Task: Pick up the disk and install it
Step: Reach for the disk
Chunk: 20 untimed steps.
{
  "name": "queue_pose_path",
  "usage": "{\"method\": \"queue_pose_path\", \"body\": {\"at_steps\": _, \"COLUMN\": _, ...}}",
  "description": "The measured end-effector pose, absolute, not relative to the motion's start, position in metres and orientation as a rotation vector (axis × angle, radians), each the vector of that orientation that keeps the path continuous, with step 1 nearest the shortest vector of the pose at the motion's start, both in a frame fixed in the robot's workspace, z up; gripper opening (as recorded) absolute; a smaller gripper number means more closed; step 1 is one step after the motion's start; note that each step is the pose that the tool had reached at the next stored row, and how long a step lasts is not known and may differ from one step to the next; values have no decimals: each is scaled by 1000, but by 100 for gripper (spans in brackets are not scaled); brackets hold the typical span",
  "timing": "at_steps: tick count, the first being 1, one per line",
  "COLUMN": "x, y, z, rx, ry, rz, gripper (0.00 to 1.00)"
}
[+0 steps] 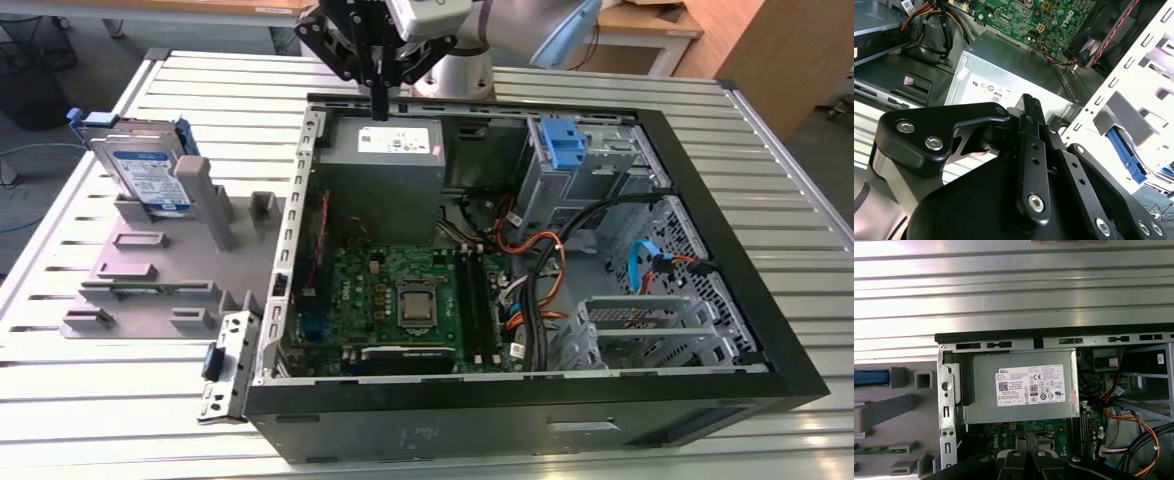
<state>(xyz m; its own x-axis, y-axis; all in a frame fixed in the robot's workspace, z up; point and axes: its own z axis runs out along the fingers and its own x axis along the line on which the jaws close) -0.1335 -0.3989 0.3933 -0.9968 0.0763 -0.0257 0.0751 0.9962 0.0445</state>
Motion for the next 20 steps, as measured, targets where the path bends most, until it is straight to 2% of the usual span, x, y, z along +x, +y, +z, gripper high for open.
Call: {"method": "queue_pose_path", "body": {"at_steps": 20, "x": -147, "y": -399, "z": 393, "rx": 118, "ry": 3106, "rz": 68, "gripper": 11}}
